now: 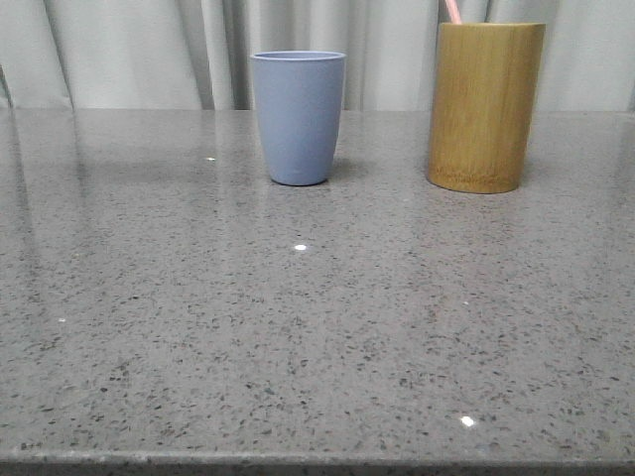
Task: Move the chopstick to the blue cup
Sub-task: 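Set the blue cup down, open the left gripper and withdraw, then move the right gripper above the bamboo cup toward the pink straw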
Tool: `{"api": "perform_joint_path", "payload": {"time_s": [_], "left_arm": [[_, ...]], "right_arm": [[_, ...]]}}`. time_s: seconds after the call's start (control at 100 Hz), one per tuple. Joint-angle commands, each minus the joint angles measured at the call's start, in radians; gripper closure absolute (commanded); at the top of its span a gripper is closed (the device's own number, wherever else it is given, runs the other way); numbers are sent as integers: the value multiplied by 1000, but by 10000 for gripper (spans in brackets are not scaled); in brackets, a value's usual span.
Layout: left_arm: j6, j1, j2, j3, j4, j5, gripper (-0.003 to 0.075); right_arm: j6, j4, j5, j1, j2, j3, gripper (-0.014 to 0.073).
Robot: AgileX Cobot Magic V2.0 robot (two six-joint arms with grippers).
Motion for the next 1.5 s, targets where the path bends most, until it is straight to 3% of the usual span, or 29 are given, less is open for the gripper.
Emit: {"api": "perform_joint_path", "payload": {"time_s": [0.0,0.39,0.74,1.05,1.49], "left_arm": [[-17,28,-128,70,5,-93,404],[-44,139,-523,597,7,-301,404],[-58,139,-848,898,-2,-411,404],[-58,139,-970,970,-2,-411,404],[-58,139,-972,970,-2,-411,404]], "right_arm": [[-9,-11,-63,-5,9,-38,259],[-9,-11,-54,-4,9,-40,259],[-9,-2,-53,-4,11,-42,259],[-17,6,-27,93,149,-174,259],[-43,6,-28,268,537,-544,259]]}}
